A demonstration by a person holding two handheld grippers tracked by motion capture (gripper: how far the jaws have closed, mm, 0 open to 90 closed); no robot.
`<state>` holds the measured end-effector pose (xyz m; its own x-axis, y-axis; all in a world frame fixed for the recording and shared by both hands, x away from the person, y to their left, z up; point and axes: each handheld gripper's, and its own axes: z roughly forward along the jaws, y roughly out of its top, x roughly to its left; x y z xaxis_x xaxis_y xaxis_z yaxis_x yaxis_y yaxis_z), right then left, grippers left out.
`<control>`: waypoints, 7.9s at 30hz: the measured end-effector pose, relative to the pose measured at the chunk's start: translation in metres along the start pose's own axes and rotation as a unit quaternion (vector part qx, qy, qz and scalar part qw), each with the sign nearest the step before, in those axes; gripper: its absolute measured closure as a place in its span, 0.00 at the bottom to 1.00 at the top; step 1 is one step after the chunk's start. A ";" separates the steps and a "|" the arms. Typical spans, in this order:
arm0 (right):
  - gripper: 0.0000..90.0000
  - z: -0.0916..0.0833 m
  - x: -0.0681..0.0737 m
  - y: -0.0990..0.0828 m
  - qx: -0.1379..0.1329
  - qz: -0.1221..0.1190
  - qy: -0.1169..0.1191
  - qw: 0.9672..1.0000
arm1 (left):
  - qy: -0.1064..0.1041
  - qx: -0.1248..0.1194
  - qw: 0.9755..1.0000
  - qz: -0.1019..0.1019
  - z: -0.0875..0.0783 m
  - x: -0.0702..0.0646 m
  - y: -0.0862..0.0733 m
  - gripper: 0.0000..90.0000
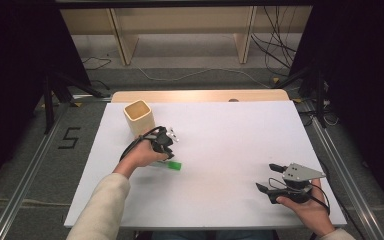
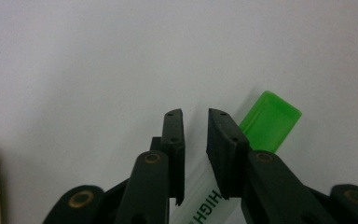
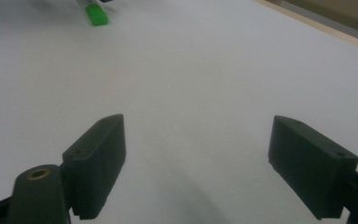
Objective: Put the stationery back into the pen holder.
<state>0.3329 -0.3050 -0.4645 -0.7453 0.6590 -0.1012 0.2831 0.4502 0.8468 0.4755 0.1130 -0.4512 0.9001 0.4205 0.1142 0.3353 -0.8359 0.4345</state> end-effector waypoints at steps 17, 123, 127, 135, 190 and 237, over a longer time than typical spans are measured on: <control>0.22 0.001 0.000 0.000 0.001 -0.002 0.001 1.000 | -0.064 0.069 0.984 0.152 -0.013 0.003 0.000 0.46; 0.22 0.000 0.000 0.000 0.002 -0.003 0.001 1.000 | -0.071 0.107 0.970 0.206 -0.008 0.004 0.014 0.73; 0.22 0.000 0.000 0.000 0.002 -0.002 0.001 1.000 | -0.067 0.100 0.972 0.202 -0.010 0.004 0.014 0.73; 0.22 0.000 0.001 0.000 0.003 -0.002 0.000 1.000 | -0.058 0.083 0.977 0.190 -0.012 0.005 0.014 0.74; 0.22 0.007 0.004 0.006 -0.007 0.004 0.015 1.000 | 0.030 -0.093 0.993 0.067 -0.040 0.018 -0.019 0.74; 0.22 0.014 0.005 0.010 -0.008 0.002 0.023 1.000 | 0.098 -0.224 0.968 -0.053 -0.054 0.032 -0.041 0.74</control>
<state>0.3402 -0.2887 -0.4635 -0.7709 0.6325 -0.0743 0.2765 0.4375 0.8556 0.4753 0.1796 -0.4171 0.7824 0.5913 0.1955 0.2301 -0.5662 0.7915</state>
